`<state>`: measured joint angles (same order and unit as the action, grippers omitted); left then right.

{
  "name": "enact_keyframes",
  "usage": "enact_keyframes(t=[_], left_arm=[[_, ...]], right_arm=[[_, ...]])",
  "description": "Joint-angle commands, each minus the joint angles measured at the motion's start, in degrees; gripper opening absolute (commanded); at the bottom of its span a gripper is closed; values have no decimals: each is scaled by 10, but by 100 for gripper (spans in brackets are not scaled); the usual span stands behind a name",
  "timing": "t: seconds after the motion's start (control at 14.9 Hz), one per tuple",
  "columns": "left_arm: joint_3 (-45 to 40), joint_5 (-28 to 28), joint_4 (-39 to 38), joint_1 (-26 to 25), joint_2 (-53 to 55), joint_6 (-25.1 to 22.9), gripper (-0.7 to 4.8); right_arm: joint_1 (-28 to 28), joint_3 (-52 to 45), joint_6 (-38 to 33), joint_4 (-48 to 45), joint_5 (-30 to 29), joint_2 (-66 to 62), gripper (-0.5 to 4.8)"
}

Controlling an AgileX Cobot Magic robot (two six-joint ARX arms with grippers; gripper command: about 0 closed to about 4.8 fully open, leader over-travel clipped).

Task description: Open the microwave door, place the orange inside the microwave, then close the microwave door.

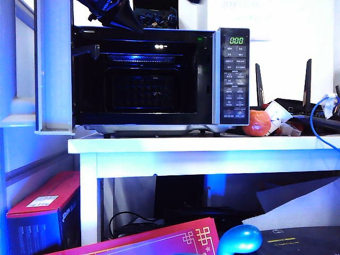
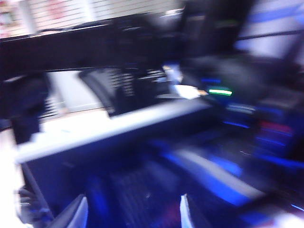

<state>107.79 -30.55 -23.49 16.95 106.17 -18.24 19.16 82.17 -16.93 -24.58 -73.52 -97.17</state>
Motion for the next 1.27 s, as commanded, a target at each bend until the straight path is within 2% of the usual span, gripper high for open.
enact_keyframes(t=[0.07, 0.33, 0.47, 0.54, 0.6, 0.67, 0.87, 1.0, 1.27], left_arm=[[0, -4, -14, 1, -2, -5, -5], [0, -4, -22, 1, -2, -9, -5], [0, -4, -21, 1, -2, -9, -5], [0, -4, -21, 1, -2, -9, -5], [0, -4, -21, 1, -2, -9, -5], [0, -4, -21, 1, -2, -9, -5], [0, -4, -20, 1, -2, -9, -5], [0, -4, -12, 1, -2, -9, -5], [0, -4, 4, 1, -2, -9, -5]], right_arm=[[-66, 3, -2, -6, 5, 4, 259], [-181, 3, -2, -6, 8, 4, 259], [-225, 3, 6, -6, 30, 4, 260], [-246, 3, 27, -6, 44, 4, 304], [-256, 2, 67, 7, 79, 4, 417], [-259, 2, 107, 29, 111, 4, 472], [-246, 2, 343, 195, 294, 4, 477], [-214, 2, 447, 261, 432, -3, 471], [-205, 2, 458, 258, 460, -43, 471]])
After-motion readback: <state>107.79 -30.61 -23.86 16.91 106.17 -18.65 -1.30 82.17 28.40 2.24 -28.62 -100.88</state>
